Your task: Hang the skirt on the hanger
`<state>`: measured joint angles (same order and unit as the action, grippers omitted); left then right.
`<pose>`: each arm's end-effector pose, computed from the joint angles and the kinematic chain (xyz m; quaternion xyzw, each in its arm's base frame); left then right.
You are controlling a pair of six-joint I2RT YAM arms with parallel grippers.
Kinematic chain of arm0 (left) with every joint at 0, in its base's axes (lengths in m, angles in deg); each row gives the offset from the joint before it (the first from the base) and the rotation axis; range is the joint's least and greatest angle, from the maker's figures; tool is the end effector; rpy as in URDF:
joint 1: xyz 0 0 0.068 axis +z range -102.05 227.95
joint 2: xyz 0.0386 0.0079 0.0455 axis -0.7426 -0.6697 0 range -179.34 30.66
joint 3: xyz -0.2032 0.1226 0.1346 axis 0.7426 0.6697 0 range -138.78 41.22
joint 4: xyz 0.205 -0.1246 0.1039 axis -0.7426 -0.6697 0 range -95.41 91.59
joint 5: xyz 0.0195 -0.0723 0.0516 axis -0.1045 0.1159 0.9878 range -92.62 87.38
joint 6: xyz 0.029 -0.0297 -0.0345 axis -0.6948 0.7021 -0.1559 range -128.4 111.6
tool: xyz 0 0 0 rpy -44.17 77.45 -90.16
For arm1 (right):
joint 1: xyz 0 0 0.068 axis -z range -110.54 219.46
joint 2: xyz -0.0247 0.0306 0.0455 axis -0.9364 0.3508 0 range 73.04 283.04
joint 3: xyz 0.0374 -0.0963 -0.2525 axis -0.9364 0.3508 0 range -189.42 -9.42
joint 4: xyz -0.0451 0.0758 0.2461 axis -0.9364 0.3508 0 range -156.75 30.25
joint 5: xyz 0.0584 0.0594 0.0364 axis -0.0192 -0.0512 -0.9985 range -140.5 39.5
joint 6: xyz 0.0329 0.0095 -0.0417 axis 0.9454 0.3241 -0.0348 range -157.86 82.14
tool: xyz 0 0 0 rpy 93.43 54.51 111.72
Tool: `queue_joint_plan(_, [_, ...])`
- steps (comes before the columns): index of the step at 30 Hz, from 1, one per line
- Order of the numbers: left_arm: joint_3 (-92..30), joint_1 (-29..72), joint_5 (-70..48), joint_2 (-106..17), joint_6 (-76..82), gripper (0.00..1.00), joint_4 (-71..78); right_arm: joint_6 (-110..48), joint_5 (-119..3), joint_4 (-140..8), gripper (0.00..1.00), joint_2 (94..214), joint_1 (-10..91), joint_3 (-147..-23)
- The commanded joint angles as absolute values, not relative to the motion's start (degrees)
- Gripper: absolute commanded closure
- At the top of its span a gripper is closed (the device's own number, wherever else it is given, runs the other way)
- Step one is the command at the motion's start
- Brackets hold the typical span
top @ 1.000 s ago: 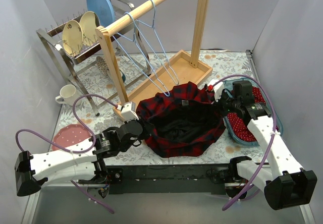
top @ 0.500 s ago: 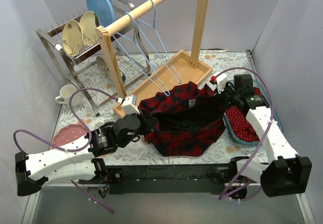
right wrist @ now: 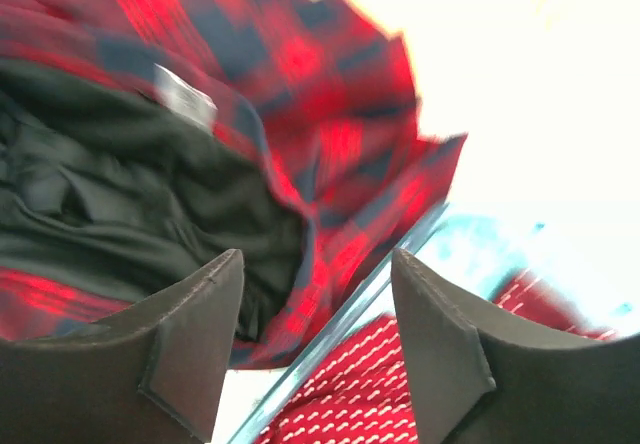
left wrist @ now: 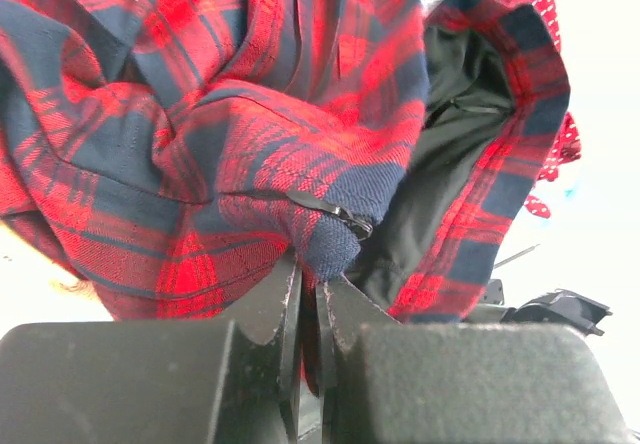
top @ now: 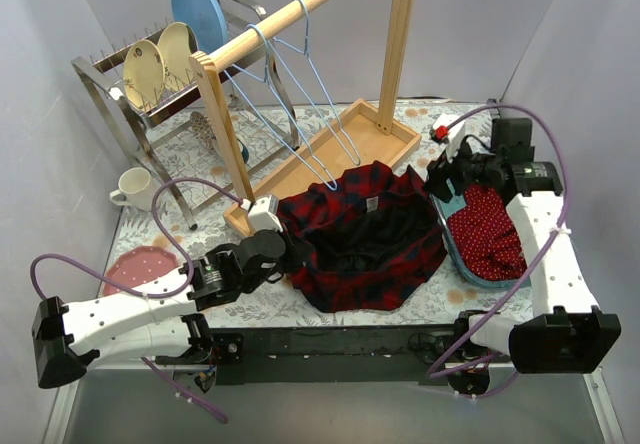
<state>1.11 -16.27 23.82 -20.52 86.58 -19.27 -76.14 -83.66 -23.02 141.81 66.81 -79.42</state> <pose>0.0996 -0.1698 0.2751 -0.3328 0.7912 -0.4287 0.2819 0.2434 0.0309 0.3546 -0.4144 0.7817 0.1307 0.4474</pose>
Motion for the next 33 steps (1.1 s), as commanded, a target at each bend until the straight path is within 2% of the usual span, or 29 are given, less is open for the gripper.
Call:
queue_joint_plan(1, [-0.43,-15.59,21.64,-22.86,85.55,1.0,-15.82,-77.6,-95.14,-17.62,0.3,140.0,66.91,-91.93])
queue_joint_plan(7, [-0.61,-14.89,19.62,-24.01,84.5,1.0,-13.53,-60.67,-100.68,-29.71,0.28,143.08,63.24,-100.9])
queue_joint_plan(12, [-0.44,-14.8,19.18,-23.48,84.15,1.0,-13.26,-51.76,-91.22,-33.7,0.25,149.58,50.77,-113.62])
queue_joint_plan(14, [-0.09,-14.8,19.26,-22.96,84.32,1.0,-13.26,-48.15,-89.87,-35.45,0.22,152.64,48.47,-117.24])
queue_joint_plan(17, [0.09,-14.8,19.44,-22.69,84.32,1.0,-13.44,-44.12,-86.45,-36.69,0.24,157.56,44.6,-124.1])
queue_joint_plan(23, [0.53,-14.8,19.18,-22.34,84.85,1.0,-13.79,-45.33,-73.28,-34.58,0.26,167.94,35.64,-137.8])
queue_joint_plan(27, [0.71,-14.8,19.44,-21.9,85.02,1.0,-13.97,-47.7,-61.69,-34.4,0.27,171.47,29.49,-141.16])
queue_joint_plan(33, [1.14,-14.8,19.35,-21.64,84.94,1.0,-14.14,-49.99,-51.48,-36.77,0.28,176.04,27.63,-144.24])
